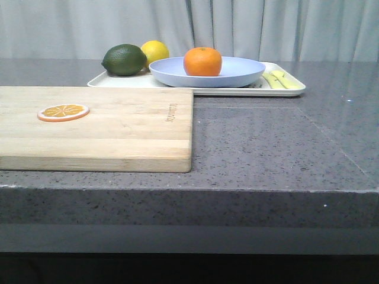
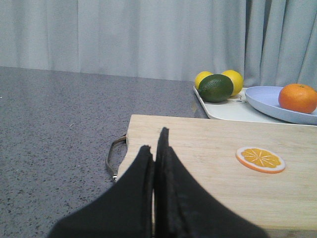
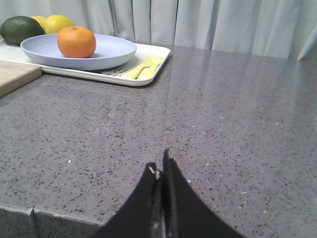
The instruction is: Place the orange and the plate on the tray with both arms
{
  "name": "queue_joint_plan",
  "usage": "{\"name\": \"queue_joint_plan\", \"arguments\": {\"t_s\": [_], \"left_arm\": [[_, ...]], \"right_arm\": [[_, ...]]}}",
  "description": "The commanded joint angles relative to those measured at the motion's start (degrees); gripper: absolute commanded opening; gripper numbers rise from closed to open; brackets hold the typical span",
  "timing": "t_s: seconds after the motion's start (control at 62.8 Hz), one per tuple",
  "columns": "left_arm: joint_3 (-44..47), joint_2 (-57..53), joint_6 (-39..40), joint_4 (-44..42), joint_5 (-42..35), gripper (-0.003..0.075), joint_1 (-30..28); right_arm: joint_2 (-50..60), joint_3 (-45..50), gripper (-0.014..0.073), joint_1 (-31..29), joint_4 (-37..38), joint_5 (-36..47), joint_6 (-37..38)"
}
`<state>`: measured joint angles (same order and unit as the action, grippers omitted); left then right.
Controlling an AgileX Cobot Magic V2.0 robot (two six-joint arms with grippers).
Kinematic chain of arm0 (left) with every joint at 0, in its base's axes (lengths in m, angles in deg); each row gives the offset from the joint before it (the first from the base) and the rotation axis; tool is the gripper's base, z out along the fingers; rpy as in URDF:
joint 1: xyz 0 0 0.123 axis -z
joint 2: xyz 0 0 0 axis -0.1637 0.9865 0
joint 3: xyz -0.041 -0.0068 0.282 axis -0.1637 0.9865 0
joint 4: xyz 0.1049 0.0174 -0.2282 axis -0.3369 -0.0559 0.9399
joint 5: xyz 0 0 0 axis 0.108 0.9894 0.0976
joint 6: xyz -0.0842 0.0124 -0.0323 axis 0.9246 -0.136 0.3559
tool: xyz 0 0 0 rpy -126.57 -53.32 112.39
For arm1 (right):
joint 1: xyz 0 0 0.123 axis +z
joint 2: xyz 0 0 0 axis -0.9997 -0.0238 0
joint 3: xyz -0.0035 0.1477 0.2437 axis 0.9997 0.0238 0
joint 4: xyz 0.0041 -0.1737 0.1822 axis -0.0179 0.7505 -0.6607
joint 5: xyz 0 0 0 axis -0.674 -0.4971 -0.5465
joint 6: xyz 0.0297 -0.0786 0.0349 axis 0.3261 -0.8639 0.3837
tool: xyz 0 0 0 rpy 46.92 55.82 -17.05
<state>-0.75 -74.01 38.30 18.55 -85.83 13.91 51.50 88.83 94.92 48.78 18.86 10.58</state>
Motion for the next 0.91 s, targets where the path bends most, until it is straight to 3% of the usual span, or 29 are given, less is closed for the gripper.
{"name": "queue_joint_plan", "arguments": {"t_s": [0.0, 0.891], "left_arm": [[1.45, -1.09, 0.05, 0.23, -4.72, -0.0020, -0.10], [1.45, -1.09, 0.05, 0.23, -4.72, -0.0020, -0.10]], "right_arm": [[1.24, -1.34, -0.0118, -0.23, -0.82, 5.16, -0.35], [1.24, -1.34, -0.0117, -4.93, -2.07, 5.58, -0.14]]}}
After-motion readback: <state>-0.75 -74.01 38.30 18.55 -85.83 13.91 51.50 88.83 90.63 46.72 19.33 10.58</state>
